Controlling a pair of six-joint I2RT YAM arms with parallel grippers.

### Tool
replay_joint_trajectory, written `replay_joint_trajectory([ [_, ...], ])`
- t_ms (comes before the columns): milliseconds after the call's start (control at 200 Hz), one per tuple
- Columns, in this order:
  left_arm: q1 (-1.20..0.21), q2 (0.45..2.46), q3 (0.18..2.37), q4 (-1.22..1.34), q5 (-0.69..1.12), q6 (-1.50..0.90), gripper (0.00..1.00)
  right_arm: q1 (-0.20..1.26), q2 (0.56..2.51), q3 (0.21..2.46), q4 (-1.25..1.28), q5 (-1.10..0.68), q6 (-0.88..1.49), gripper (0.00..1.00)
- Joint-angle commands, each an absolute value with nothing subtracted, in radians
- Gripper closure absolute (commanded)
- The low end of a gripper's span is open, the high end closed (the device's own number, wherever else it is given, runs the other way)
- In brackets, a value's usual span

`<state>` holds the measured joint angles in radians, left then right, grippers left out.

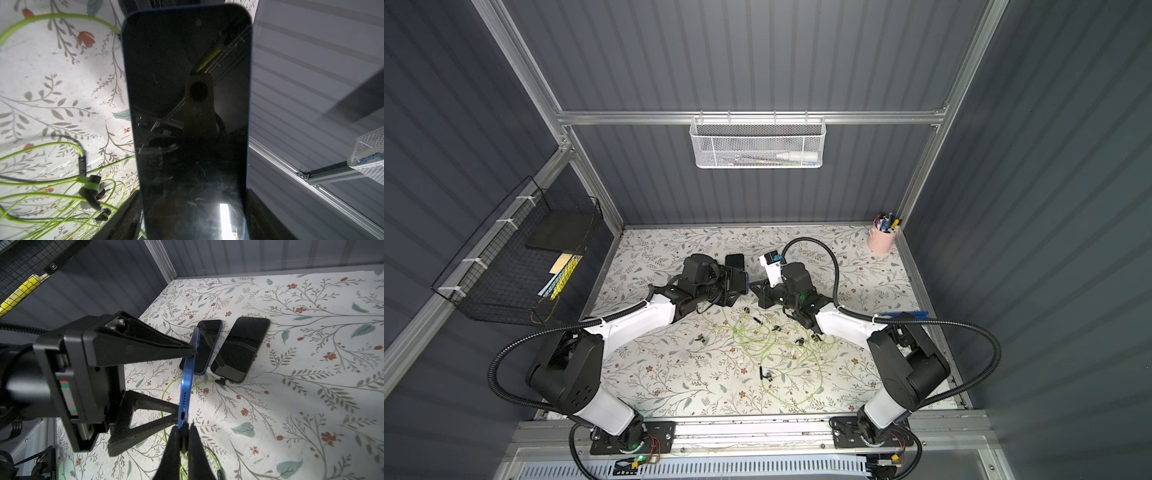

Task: Plug wired earphones into phones
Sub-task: Insert the wired earphone into the phone.

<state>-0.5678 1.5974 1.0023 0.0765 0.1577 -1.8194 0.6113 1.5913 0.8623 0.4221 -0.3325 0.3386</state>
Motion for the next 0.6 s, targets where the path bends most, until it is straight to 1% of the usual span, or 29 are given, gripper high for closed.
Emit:
replay_joint_trajectory([
  [0,-0.569,1.598,0.995,0.135,0.180,-1.830,1.00,0.616,1.609,0.891,0.454,-0.327,0.330,1.00],
  [595,-0.571,1.611,0.999,0.149,0.181,-1.839,1.00,0.618,1.612,0.884,0.451,-0.345,0.342,1.00],
])
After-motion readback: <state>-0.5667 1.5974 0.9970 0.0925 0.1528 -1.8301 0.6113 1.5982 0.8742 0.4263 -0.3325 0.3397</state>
